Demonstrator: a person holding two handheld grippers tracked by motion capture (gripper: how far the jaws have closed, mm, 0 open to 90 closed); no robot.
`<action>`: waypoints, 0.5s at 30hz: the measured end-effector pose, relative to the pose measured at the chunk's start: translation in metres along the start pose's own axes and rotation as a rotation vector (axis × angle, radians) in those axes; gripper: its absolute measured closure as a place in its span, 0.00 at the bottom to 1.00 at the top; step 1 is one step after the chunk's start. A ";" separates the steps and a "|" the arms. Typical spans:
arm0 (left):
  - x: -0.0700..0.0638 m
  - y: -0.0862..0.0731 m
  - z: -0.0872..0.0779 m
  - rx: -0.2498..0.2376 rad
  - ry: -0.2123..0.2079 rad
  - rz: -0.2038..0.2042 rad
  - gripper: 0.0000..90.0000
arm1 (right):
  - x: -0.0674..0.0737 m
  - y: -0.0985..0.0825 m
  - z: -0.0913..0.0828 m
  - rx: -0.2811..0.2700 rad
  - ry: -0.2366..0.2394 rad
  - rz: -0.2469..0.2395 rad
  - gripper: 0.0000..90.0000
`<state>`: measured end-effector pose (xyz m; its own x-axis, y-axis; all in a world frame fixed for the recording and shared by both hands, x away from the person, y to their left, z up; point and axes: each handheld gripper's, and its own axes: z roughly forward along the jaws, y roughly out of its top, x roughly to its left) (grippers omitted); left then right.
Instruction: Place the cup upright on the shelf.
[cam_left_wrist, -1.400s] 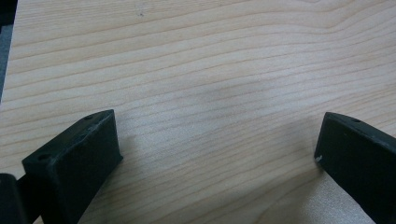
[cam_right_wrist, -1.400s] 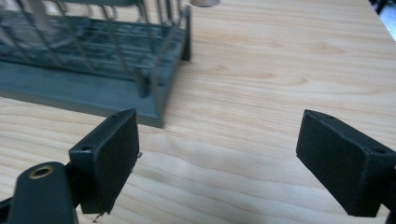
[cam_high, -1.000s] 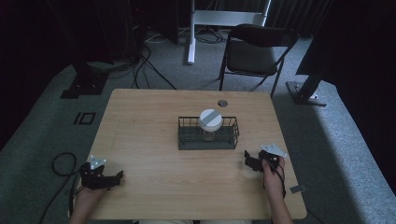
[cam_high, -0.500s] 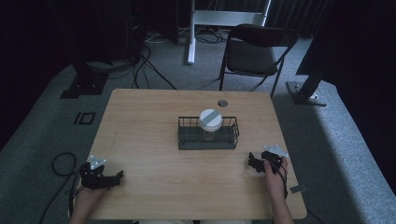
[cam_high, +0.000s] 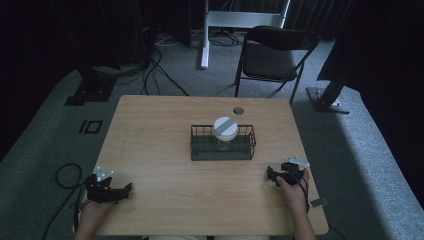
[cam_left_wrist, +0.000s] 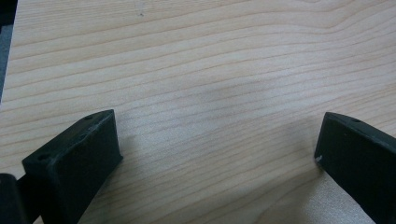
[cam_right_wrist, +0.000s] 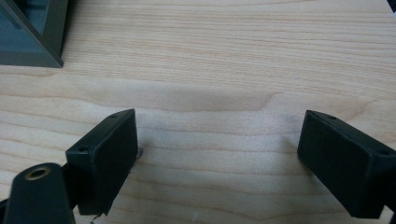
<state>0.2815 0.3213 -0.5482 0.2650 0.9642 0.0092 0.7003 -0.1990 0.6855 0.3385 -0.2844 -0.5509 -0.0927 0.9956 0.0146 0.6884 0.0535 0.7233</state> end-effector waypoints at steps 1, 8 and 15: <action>0.000 0.000 0.000 0.000 0.000 0.000 0.00 | 0.000 0.000 0.000 0.000 0.000 -0.002 0.13; 0.000 0.000 0.000 0.000 0.000 0.000 0.00 | 0.001 0.000 0.001 0.001 0.003 -0.003 0.13; 0.000 0.000 0.000 0.000 0.000 0.000 0.00 | 0.003 0.002 0.002 0.000 -0.018 0.014 0.12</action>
<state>0.2814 0.3213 -0.5483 0.2648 0.9643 0.0091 0.7002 -0.1987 0.6857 0.3412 -0.2812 -0.5512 -0.0706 0.9974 0.0125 0.6893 0.0398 0.7234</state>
